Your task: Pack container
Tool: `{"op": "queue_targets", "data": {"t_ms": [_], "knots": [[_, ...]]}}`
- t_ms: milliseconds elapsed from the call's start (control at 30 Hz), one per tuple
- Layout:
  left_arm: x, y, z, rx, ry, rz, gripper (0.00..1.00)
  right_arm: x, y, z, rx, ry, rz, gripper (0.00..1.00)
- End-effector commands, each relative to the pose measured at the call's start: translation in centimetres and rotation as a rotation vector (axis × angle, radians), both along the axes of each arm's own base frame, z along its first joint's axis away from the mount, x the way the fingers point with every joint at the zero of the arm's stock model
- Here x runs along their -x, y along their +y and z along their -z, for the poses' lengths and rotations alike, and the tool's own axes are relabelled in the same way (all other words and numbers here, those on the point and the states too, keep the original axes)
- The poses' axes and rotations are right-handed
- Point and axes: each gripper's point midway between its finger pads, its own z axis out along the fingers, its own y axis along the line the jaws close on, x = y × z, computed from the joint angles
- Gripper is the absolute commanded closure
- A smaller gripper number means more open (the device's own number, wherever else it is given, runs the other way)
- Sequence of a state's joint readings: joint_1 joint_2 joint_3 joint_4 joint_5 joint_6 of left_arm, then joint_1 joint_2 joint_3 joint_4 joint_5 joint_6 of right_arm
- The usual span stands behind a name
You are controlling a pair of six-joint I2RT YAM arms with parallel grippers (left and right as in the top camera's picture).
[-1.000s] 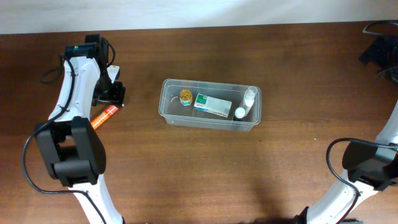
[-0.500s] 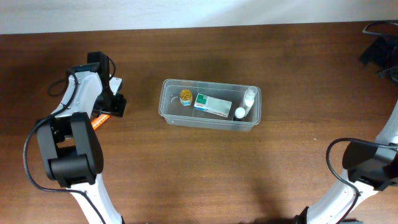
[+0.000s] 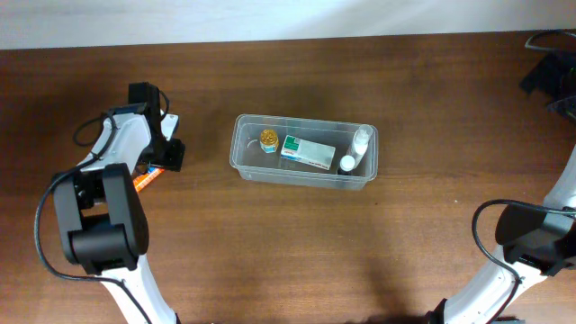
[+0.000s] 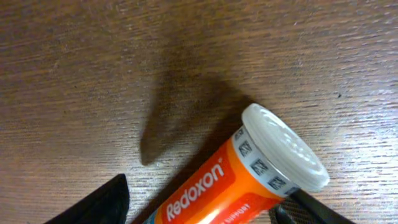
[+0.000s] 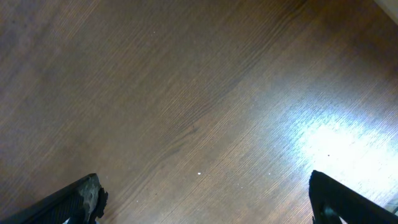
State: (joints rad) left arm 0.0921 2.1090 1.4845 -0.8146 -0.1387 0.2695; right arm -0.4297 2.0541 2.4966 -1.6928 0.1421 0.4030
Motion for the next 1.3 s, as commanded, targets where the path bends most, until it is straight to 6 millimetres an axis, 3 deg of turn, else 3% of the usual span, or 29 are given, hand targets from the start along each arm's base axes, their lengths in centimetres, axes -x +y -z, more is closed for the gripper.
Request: {"op": "queue_targets", "data": {"t_ms": [0, 100, 167, 433, 533, 633, 833, 1000, 1133, 1267], "knots": [[1.4, -0.1, 1.5, 0.014, 0.046, 0.013, 0.43, 0.5, -0.2, -1.1, 0.027, -0.016, 0.002, 0.02], [1.4, -0.1, 1.5, 0.015, 0.044, 0.001, 0.64, 0.5, -0.2, -1.1, 0.027, -0.016, 0.003, 0.02], [1.3, -0.3, 1.5, 0.023, 0.042, -0.010, 0.71, 0.5, -0.2, -1.1, 0.027, -0.016, 0.002, 0.02], [0.7, -1.1, 1.1, 0.053, 0.023, -0.014, 0.72, 0.5, -0.2, -1.1, 0.027, -0.016, 0.003, 0.02], [-0.2, -1.7, 0.1, 0.070, 0.002, -0.017, 0.72, 0.5, -0.2, -1.1, 0.027, -0.016, 0.003, 0.02], [-1.8, -3.0, -2.2, 0.103, -0.030, 0.008, 0.72, 0.5, -0.2, -1.1, 0.027, -0.016, 0.002, 0.02], [-5.5, -6.8, -9.7, 0.122, -0.138, 0.111, 0.72, 0.5, -0.2, -1.1, 0.027, -0.016, 0.002, 0.02], [-6.4, -11.7, -15.6, 0.111, -0.202, 0.297, 0.72, 0.5, -0.2, -1.1, 0.027, -0.016, 0.003, 0.02], [-5.2, -16.3, -18.0, 0.097, -0.197, 0.490, 0.70, 0.5, -0.2, -1.1, 0.027, -0.016, 0.002, 0.02], [-2.8, -20.7, -18.0, 0.085, -0.141, 0.689, 0.68, 0.5, -0.2, -1.1, 0.027, -0.016, 0.002, 0.02]]}}
